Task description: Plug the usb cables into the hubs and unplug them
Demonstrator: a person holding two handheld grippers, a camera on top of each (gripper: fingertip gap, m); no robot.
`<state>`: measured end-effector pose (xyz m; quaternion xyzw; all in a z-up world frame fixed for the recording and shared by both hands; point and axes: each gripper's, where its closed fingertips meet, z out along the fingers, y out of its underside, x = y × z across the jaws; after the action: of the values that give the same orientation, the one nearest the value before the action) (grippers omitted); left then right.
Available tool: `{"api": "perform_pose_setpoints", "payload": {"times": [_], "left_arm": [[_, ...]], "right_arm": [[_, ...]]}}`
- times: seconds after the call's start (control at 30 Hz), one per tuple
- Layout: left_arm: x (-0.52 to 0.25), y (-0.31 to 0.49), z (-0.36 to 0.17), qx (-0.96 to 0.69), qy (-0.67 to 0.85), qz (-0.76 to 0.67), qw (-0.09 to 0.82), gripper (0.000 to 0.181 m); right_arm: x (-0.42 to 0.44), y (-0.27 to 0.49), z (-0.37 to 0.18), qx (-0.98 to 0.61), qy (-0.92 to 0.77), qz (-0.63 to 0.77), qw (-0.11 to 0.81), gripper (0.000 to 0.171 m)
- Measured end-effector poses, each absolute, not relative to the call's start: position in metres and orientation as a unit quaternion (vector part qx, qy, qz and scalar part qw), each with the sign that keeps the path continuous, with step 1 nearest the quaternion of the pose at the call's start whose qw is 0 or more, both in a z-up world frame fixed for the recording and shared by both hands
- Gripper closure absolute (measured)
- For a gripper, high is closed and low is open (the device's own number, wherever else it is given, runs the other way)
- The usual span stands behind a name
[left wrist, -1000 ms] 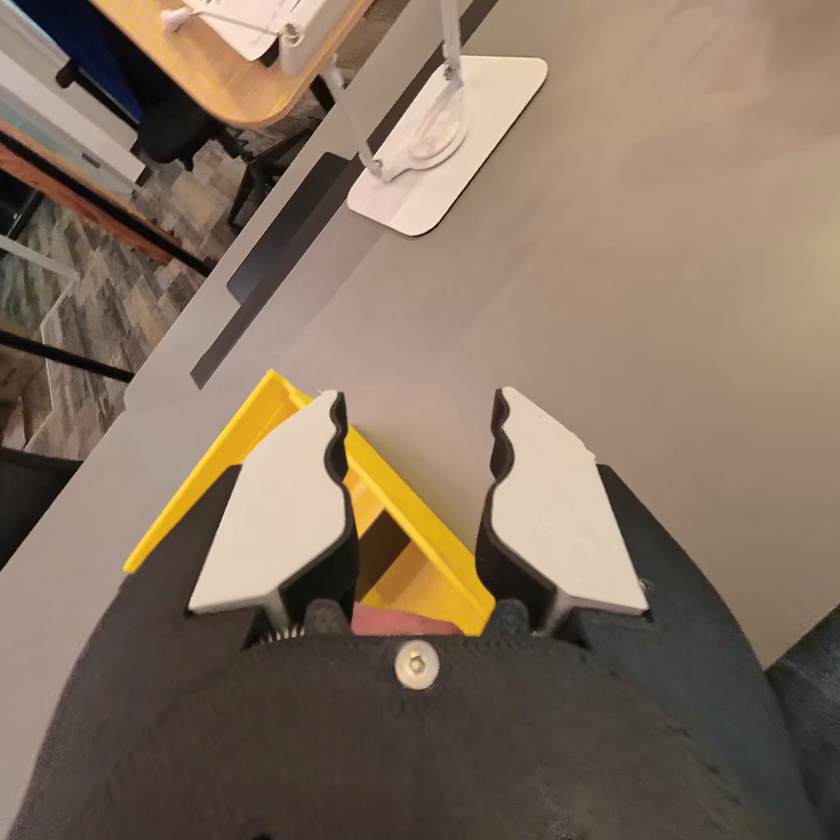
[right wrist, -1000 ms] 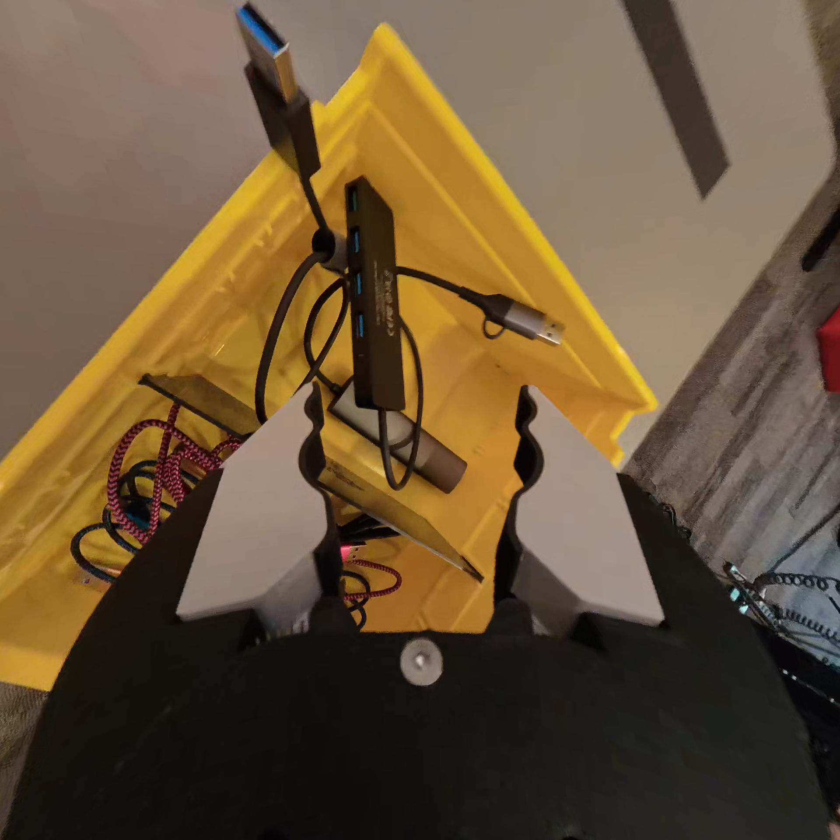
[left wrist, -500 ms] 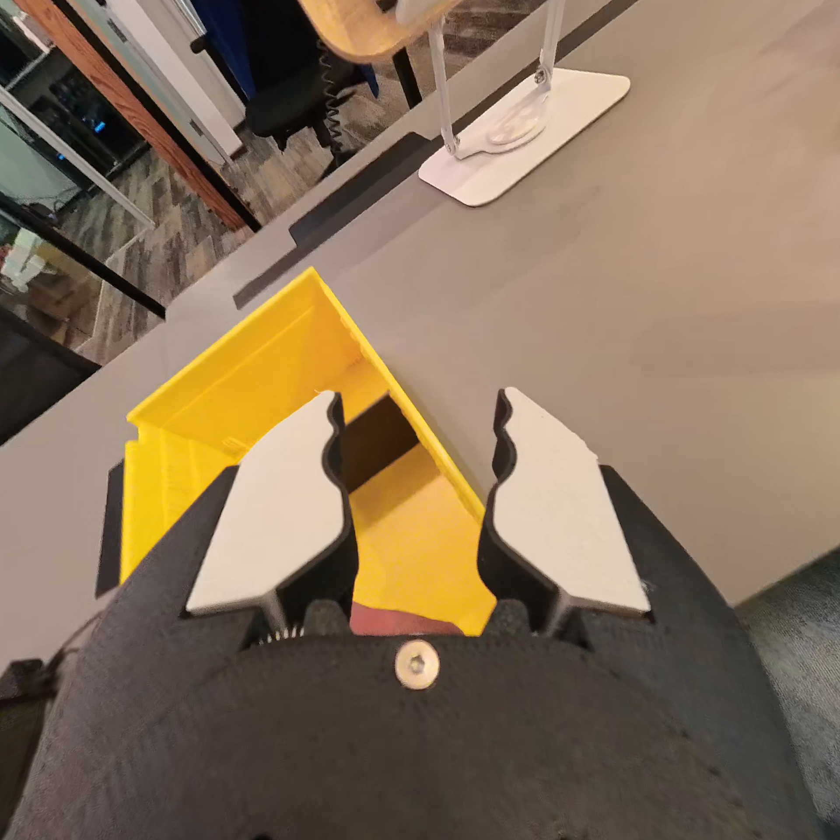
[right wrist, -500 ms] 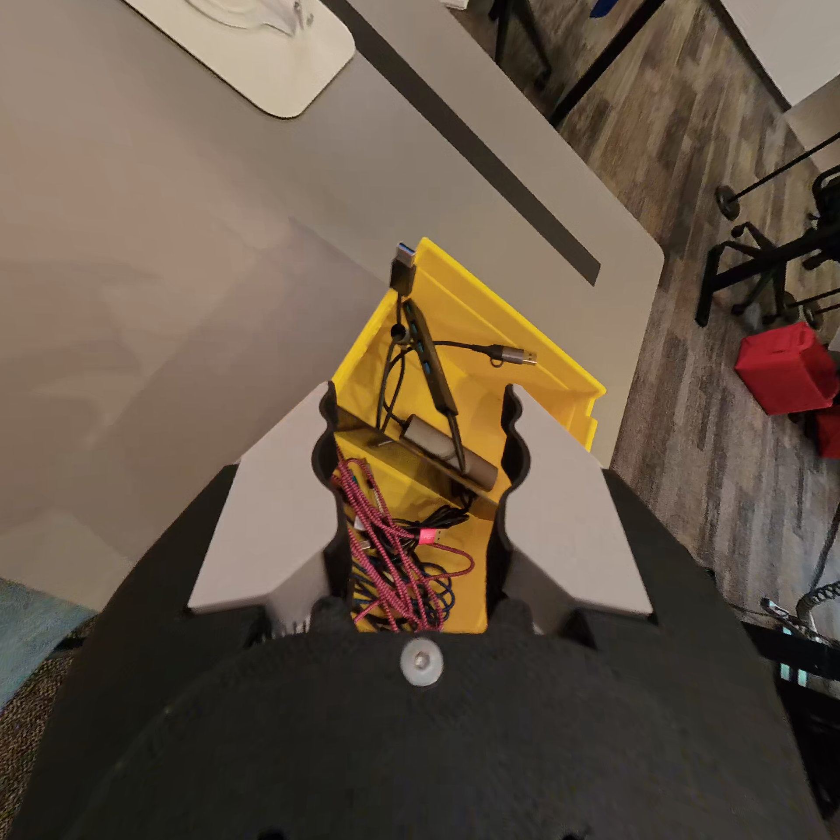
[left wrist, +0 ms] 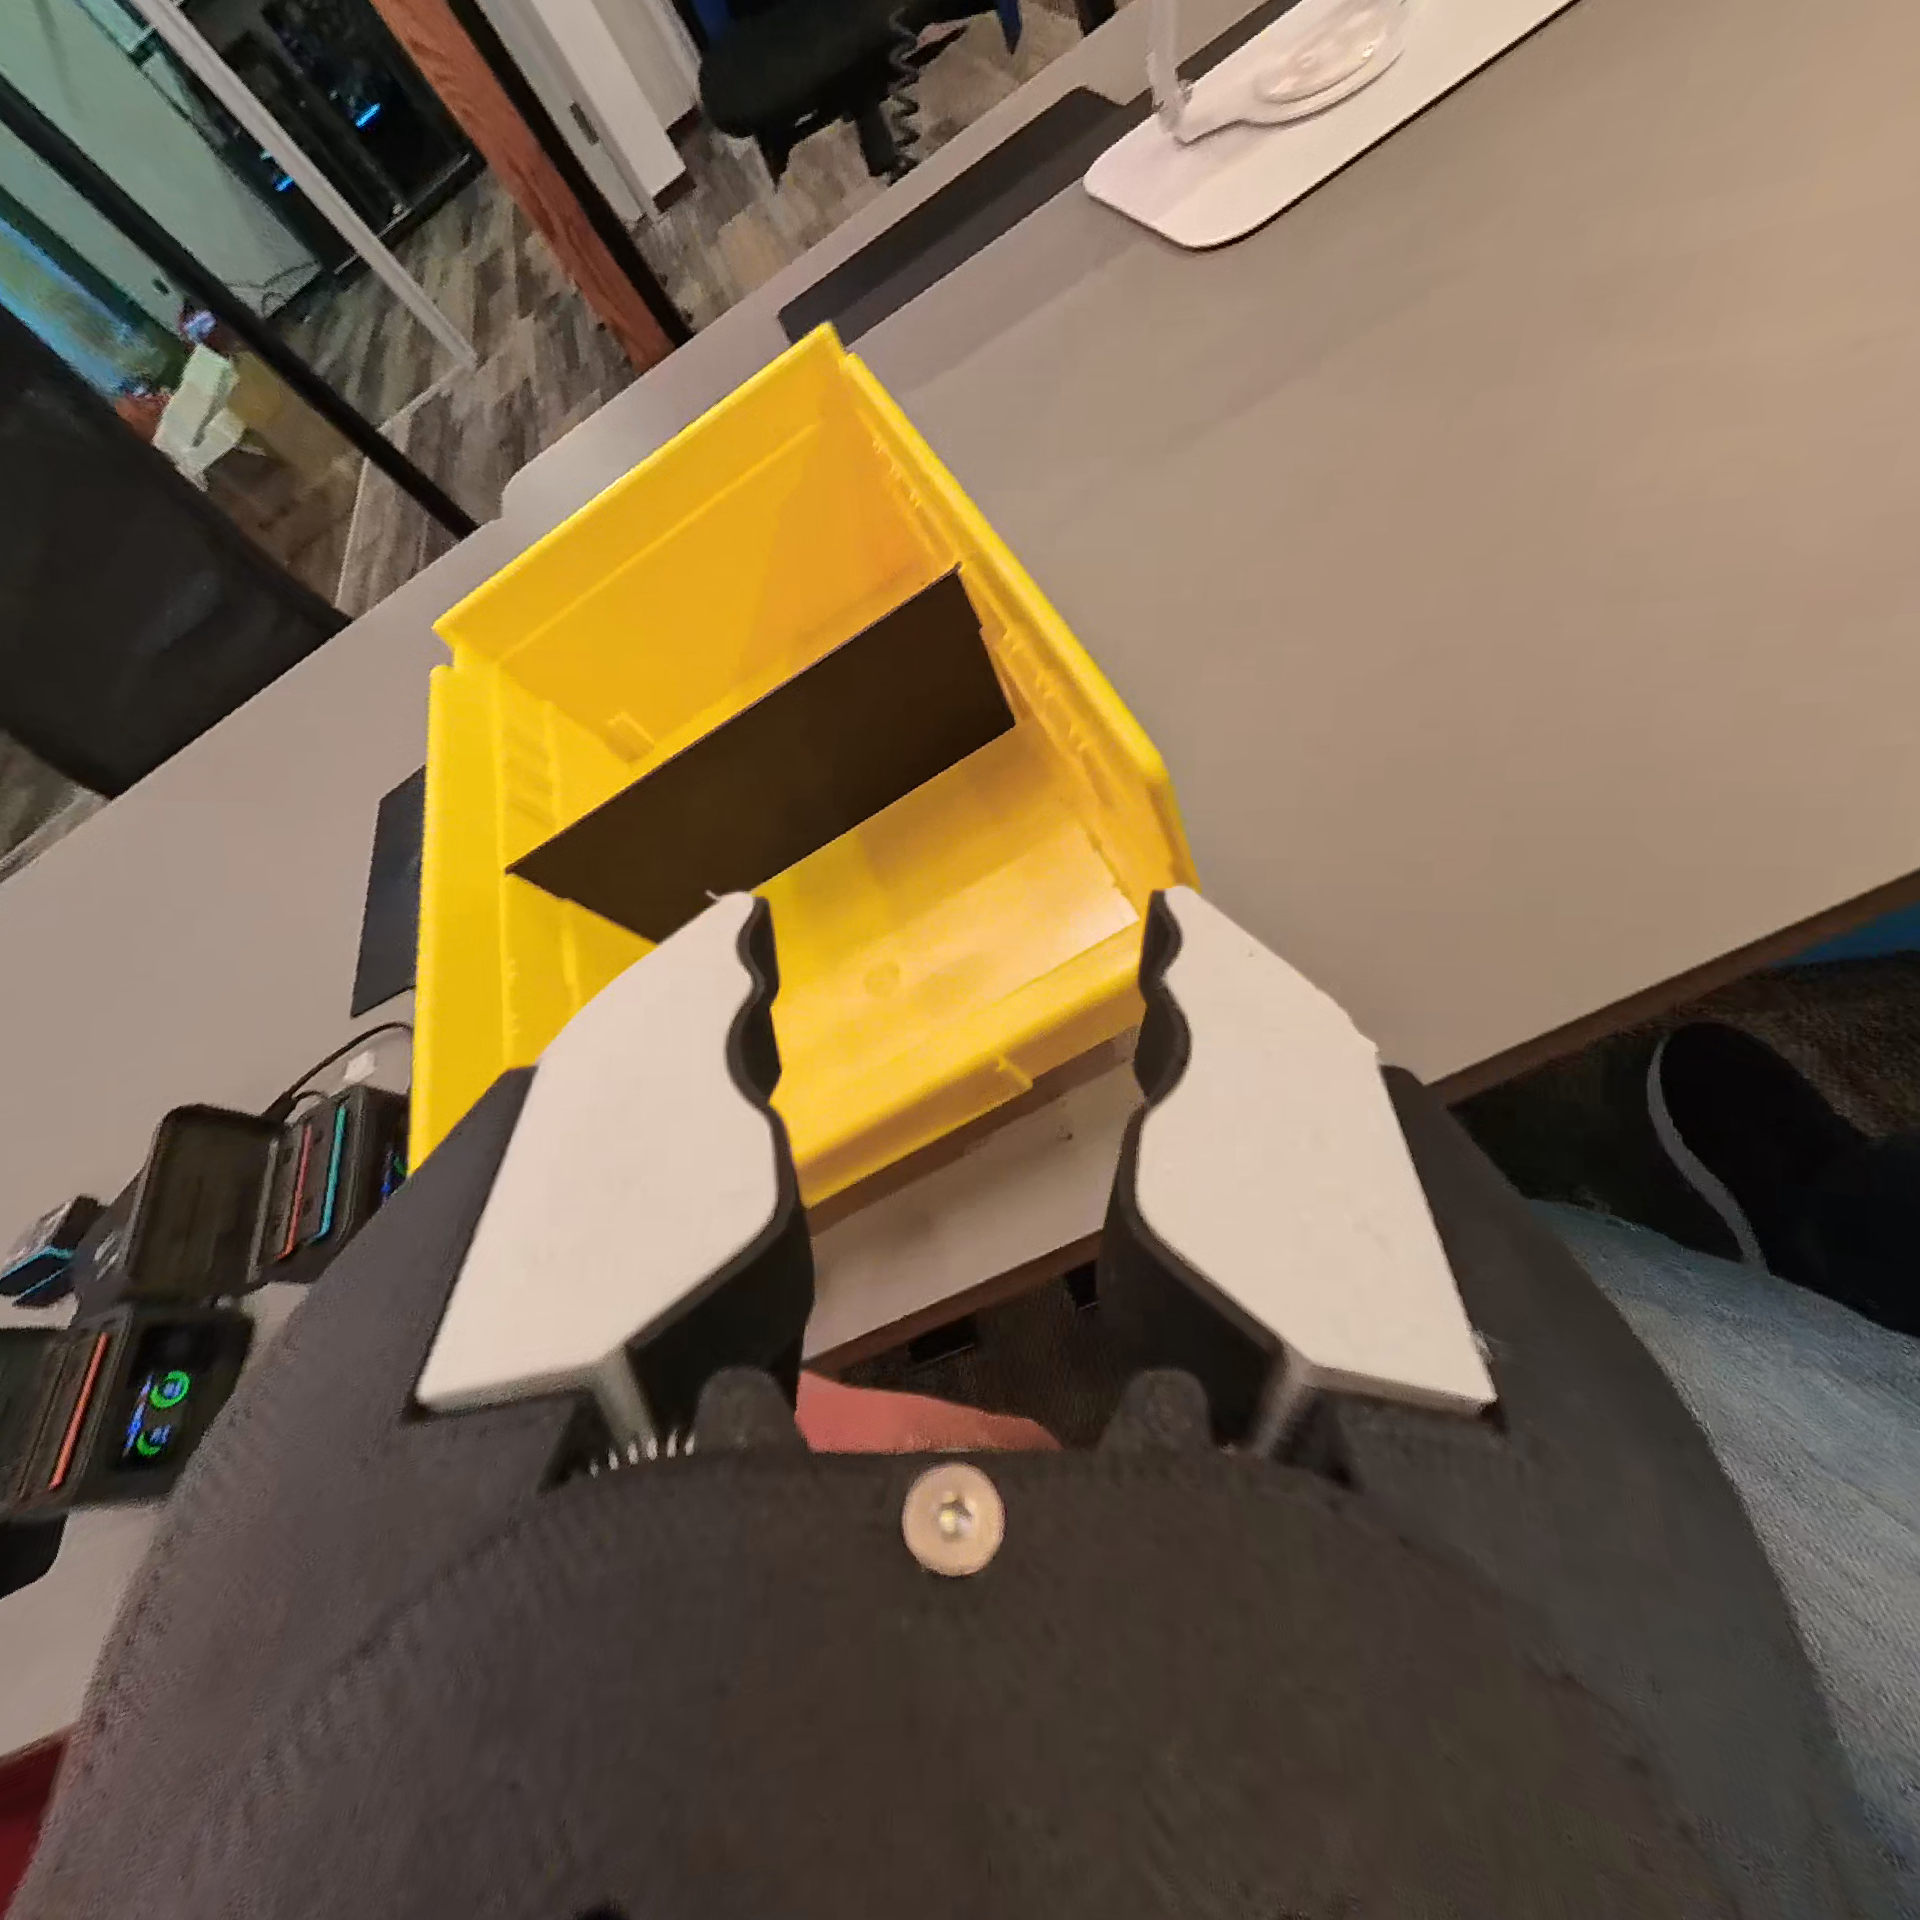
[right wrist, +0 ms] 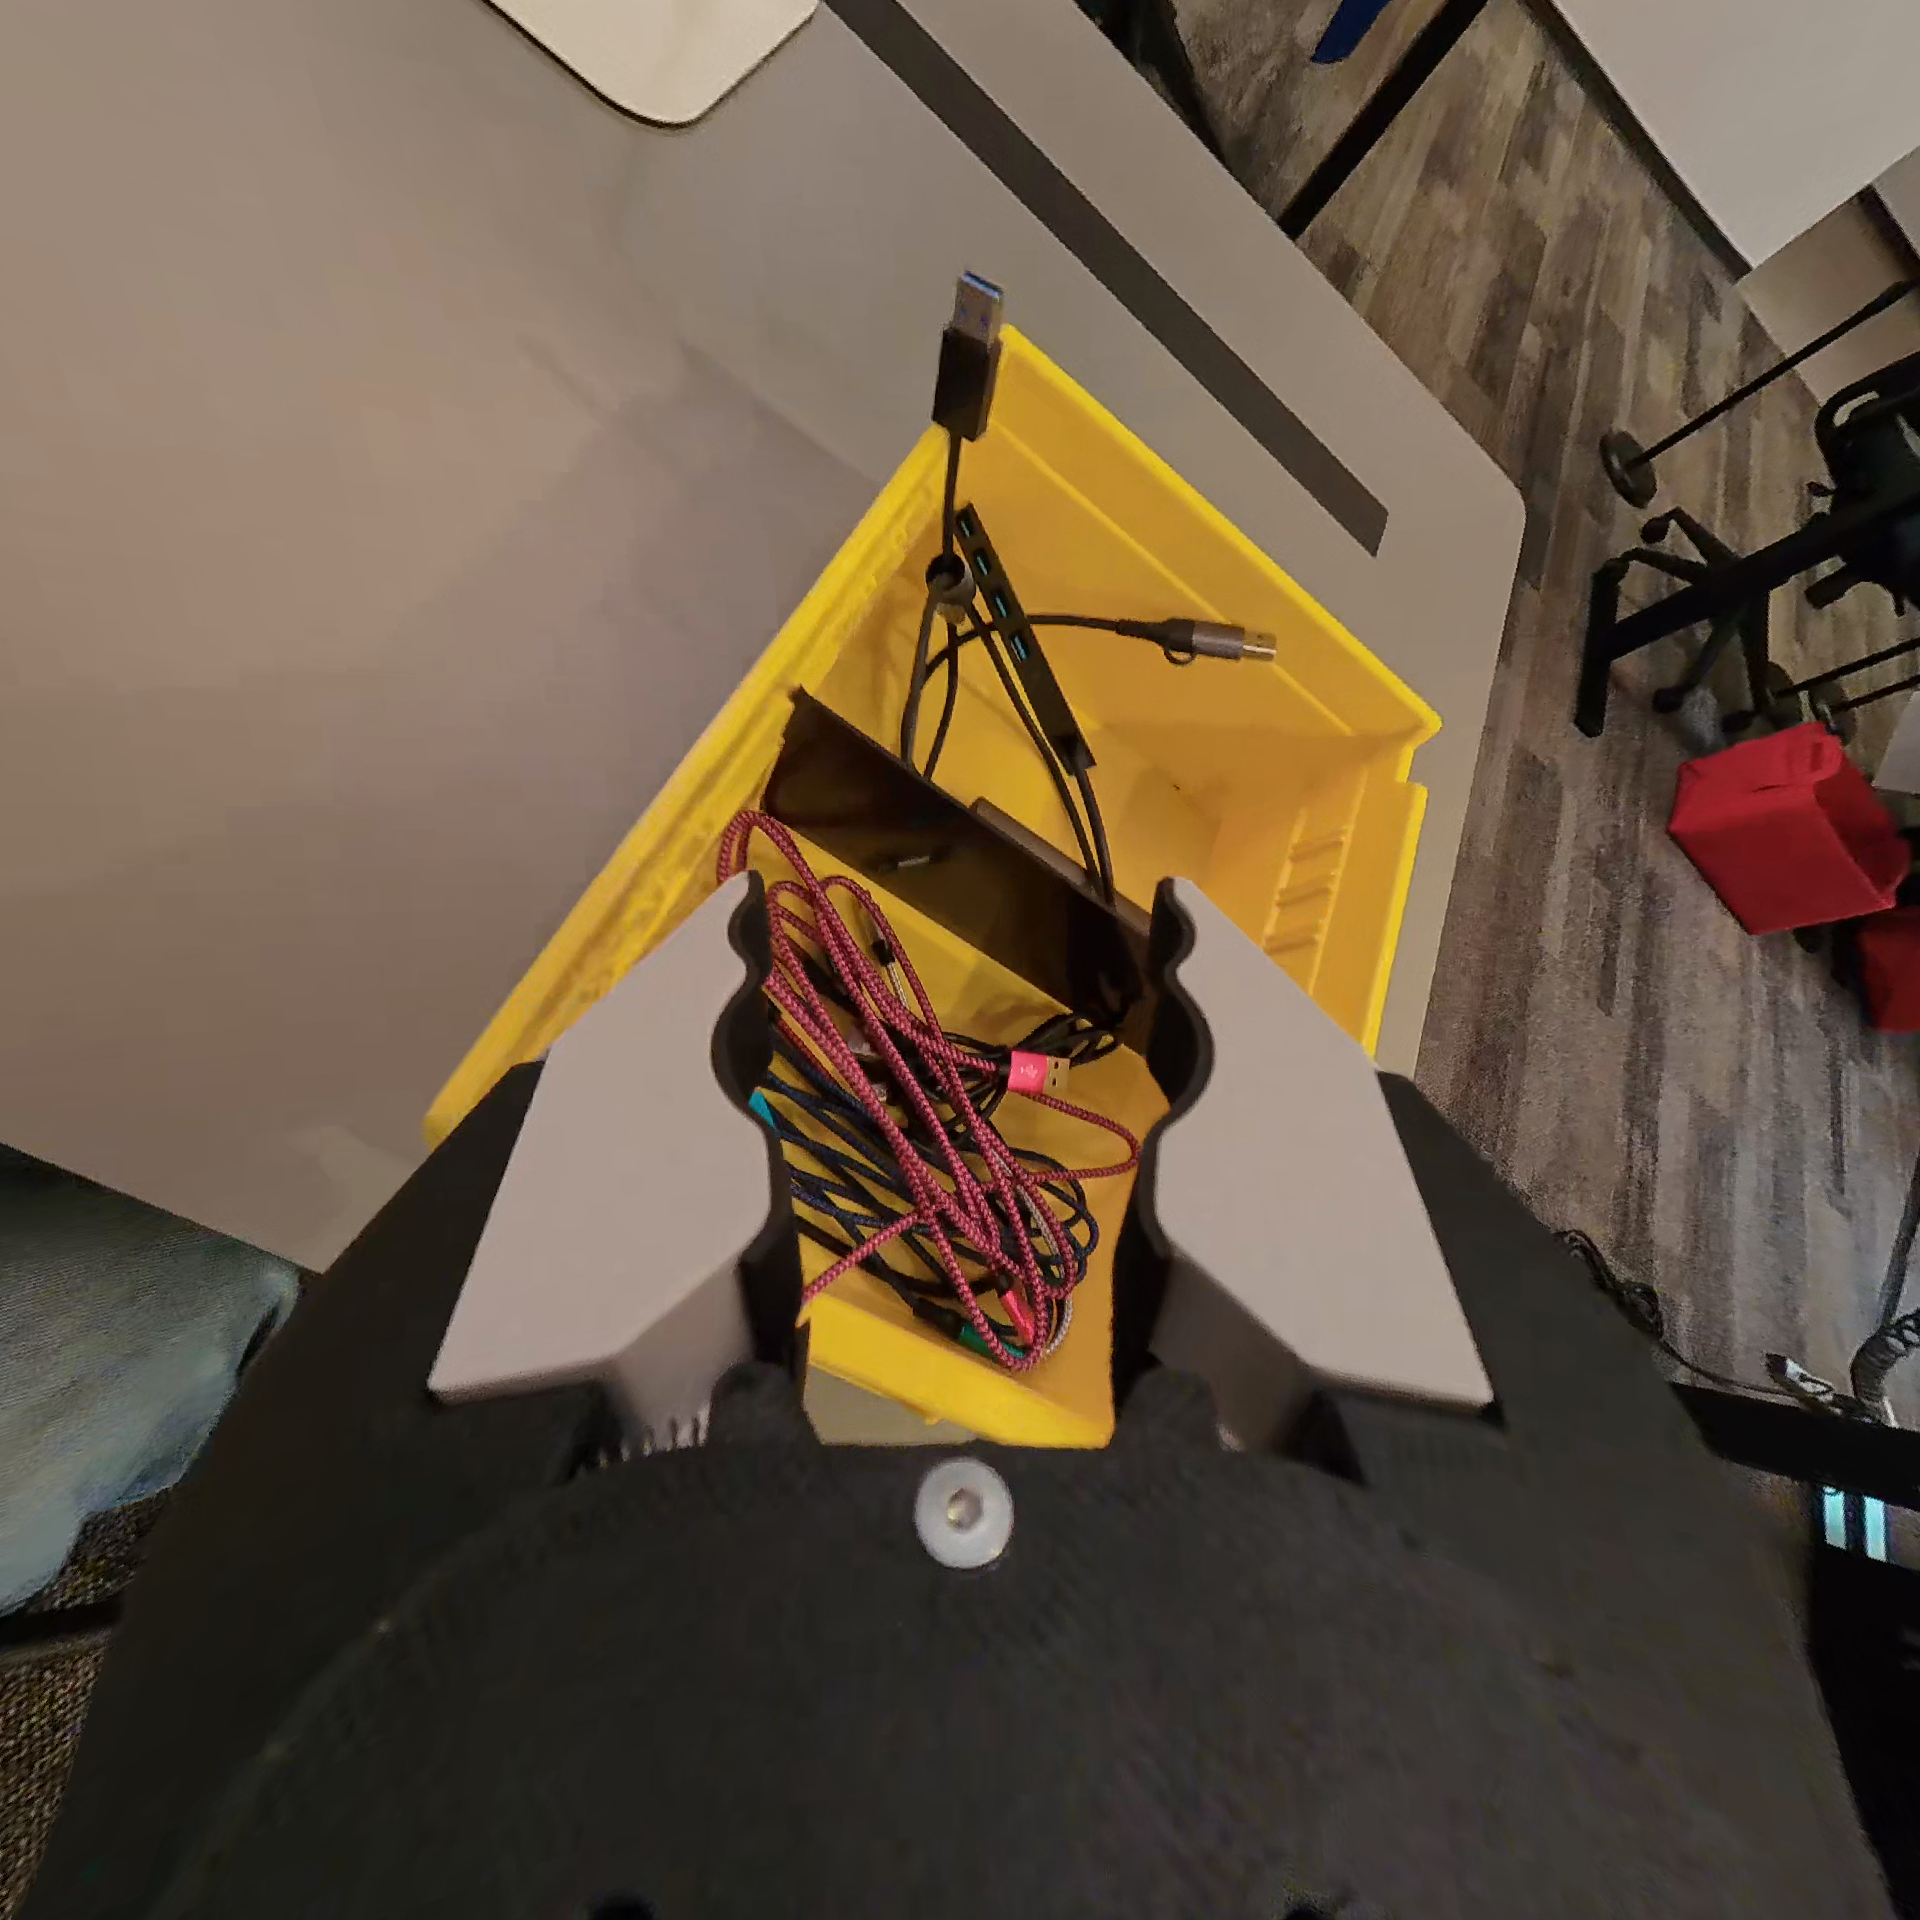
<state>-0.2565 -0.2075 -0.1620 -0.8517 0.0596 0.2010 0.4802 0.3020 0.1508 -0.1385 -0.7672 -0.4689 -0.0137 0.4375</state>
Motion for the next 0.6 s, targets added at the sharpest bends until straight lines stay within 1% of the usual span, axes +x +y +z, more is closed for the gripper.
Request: {"api": "perform_pose_setpoints", "payload": {"times": [0.27,0.33,0.47,0.53,0.6], "left_arm": [[-0.298,-0.219,-0.168,-0.853,0.021,0.247,0.459,0.11],[-0.319,-0.219,-0.162,-0.847,0.009,0.27,0.457,0.108],[-0.362,-0.211,-0.151,-0.843,-0.023,0.271,0.464,0.102],[-0.385,-0.207,-0.154,-0.847,-0.022,0.279,0.452,0.099],[-0.408,-0.203,-0.162,-0.855,-0.033,0.277,0.438,0.095]], "right_arm": [[0.345,0.169,-0.147,-0.781,-0.424,-0.028,0.459,0.099],[0.357,0.177,-0.147,-0.787,-0.406,-0.026,0.465,0.099],[0.382,0.202,-0.149,-0.795,-0.376,-0.058,0.473,0.1],[0.391,0.214,-0.156,-0.799,-0.374,-0.073,0.466,0.102],[0.399,0.224,-0.168,-0.809,-0.372,-0.078,0.448,0.099]]}}
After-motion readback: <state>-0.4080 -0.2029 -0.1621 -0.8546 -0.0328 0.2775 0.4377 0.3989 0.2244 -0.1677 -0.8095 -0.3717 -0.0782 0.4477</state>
